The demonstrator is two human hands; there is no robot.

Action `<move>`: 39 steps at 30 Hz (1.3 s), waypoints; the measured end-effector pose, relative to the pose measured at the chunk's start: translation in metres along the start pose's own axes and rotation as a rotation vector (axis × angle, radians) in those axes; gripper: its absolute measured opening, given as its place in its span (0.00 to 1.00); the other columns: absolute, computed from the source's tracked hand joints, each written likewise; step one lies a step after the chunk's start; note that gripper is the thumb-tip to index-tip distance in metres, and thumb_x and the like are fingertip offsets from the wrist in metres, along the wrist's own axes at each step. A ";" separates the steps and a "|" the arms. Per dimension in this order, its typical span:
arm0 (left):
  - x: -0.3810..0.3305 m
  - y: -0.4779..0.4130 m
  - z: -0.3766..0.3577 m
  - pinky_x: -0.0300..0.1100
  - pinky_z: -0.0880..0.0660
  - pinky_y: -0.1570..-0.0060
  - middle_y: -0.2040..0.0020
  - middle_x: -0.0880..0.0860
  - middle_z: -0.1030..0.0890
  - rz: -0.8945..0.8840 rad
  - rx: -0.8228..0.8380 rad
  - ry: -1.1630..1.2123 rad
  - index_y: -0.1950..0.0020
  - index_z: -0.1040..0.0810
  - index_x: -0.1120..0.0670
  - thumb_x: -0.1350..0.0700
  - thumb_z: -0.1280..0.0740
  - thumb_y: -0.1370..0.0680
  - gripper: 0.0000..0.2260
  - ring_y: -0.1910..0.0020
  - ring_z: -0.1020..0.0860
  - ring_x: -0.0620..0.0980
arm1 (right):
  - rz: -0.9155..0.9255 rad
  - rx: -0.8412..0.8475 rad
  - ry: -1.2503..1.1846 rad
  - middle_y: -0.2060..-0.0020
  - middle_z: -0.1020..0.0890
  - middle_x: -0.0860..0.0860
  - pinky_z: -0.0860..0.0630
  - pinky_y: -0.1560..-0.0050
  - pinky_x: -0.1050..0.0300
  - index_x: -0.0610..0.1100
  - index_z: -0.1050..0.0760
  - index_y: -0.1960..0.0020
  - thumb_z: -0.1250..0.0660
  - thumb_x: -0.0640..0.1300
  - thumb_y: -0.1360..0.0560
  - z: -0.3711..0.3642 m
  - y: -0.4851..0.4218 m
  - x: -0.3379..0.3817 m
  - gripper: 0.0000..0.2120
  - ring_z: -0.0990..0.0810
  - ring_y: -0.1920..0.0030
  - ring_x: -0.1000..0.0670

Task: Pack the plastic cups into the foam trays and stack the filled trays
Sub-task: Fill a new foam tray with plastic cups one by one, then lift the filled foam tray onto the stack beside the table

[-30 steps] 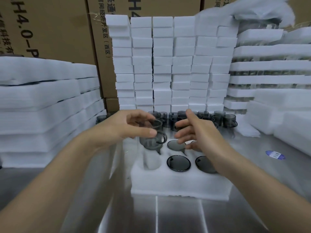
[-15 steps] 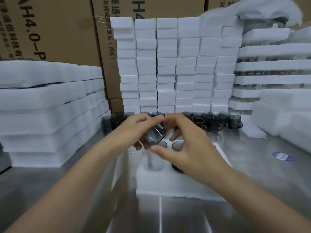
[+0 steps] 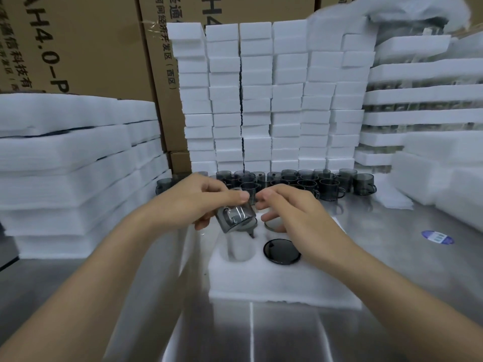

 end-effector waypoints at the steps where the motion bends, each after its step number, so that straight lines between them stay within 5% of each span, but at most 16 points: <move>1: 0.003 0.001 -0.003 0.40 0.30 0.70 0.65 0.56 0.33 0.023 0.033 -0.020 0.56 0.24 0.65 0.28 0.25 0.31 0.38 0.70 0.30 0.51 | -0.026 -0.019 -0.027 0.53 0.14 0.60 0.21 0.52 0.59 0.54 0.16 0.48 0.38 0.56 0.16 0.002 -0.001 -0.003 0.13 0.15 0.54 0.57; 11: 0.004 0.008 -0.016 0.42 0.30 0.67 0.68 0.52 0.30 0.112 0.172 -0.104 0.61 0.23 0.56 0.29 0.21 0.33 0.30 0.69 0.29 0.50 | -0.039 -0.017 -0.074 0.55 0.13 0.55 0.23 0.56 0.62 0.53 0.17 0.49 0.38 0.58 0.15 0.003 -0.004 -0.008 0.14 0.14 0.55 0.54; 21: -0.012 0.014 -0.027 0.43 0.33 0.65 0.71 0.39 0.26 0.093 0.148 -0.501 0.54 0.24 0.47 0.26 0.19 0.43 0.33 0.72 0.30 0.41 | -0.008 -0.004 -0.070 0.55 0.13 0.56 0.23 0.55 0.62 0.55 0.17 0.48 0.37 0.59 0.16 0.002 -0.005 -0.008 0.13 0.14 0.55 0.55; 25: -0.018 0.017 -0.026 0.44 0.30 0.62 0.66 0.38 0.22 0.138 0.100 -0.607 0.55 0.22 0.43 0.13 0.35 0.42 0.36 0.65 0.25 0.40 | 0.001 -0.011 -0.066 0.56 0.13 0.56 0.21 0.54 0.58 0.55 0.17 0.49 0.37 0.59 0.16 0.004 -0.005 -0.008 0.13 0.14 0.55 0.55; 28: -0.036 0.017 -0.021 0.48 0.26 0.48 0.47 0.36 0.22 0.027 -0.099 -0.714 0.38 0.23 0.32 0.13 0.51 0.33 0.37 0.43 0.24 0.40 | 0.039 -0.096 -0.041 0.58 0.13 0.55 0.21 0.54 0.57 0.53 0.17 0.50 0.37 0.59 0.16 0.015 -0.006 -0.003 0.15 0.14 0.56 0.56; 30: -0.037 0.015 -0.043 0.56 0.32 0.26 0.24 0.41 0.29 0.005 -0.050 -0.707 0.20 0.35 0.33 0.16 0.56 0.28 0.42 0.22 0.35 0.46 | 0.050 -0.219 -0.044 0.59 0.13 0.55 0.24 0.56 0.61 0.52 0.17 0.51 0.37 0.56 0.15 0.033 -0.008 0.000 0.14 0.15 0.57 0.58; 32: -0.025 0.015 -0.086 0.57 0.52 0.16 0.13 0.41 0.50 0.035 0.184 -0.713 0.14 0.51 0.34 0.17 0.58 0.26 0.43 0.14 0.55 0.43 | 0.039 -0.349 -0.057 0.59 0.13 0.56 0.24 0.55 0.57 0.51 0.17 0.51 0.38 0.55 0.15 0.055 -0.009 -0.002 0.14 0.16 0.58 0.59; 35: -0.009 0.017 -0.111 0.56 0.66 0.17 0.14 0.40 0.64 0.072 0.324 -0.675 0.15 0.63 0.33 0.17 0.60 0.27 0.43 0.17 0.69 0.42 | 0.004 -0.456 -0.010 0.58 0.13 0.58 0.23 0.48 0.53 0.52 0.17 0.52 0.39 0.57 0.15 0.081 -0.007 -0.014 0.15 0.16 0.55 0.59; 39: -0.015 0.008 -0.098 0.55 0.69 0.18 0.15 0.38 0.65 -0.019 0.149 -0.609 0.15 0.63 0.33 0.17 0.61 0.27 0.43 0.18 0.70 0.39 | -0.062 -0.517 0.045 0.56 0.14 0.56 0.23 0.41 0.43 0.53 0.17 0.52 0.39 0.59 0.15 0.103 -0.008 -0.040 0.16 0.16 0.49 0.52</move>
Point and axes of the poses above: each hand's wrist, its own y-axis away from the middle knuckle, its own z-axis out of the back of the hand, x = y × z, the point moved 8 cm from there along -y, towards the middle knuckle
